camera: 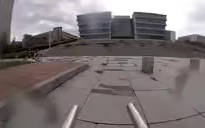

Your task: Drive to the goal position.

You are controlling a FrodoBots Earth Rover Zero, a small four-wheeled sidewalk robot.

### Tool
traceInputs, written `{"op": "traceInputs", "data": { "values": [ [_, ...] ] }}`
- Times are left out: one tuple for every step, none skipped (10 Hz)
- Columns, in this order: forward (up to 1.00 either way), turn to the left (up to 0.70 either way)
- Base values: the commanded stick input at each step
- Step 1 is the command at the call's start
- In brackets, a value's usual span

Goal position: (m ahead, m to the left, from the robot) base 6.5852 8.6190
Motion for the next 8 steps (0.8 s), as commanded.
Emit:
{"op": "traceInputs", "data": {
  "values": [
    [1.00,-0.27],
    [1.00,-0.27],
    [1.00,-0.27],
    [1.00,-0.27],
    [1.00,-0.27],
    [1.00,-0.01],
    [1.00,-0.27],
    [1.00,-0.27]
  ]
}}
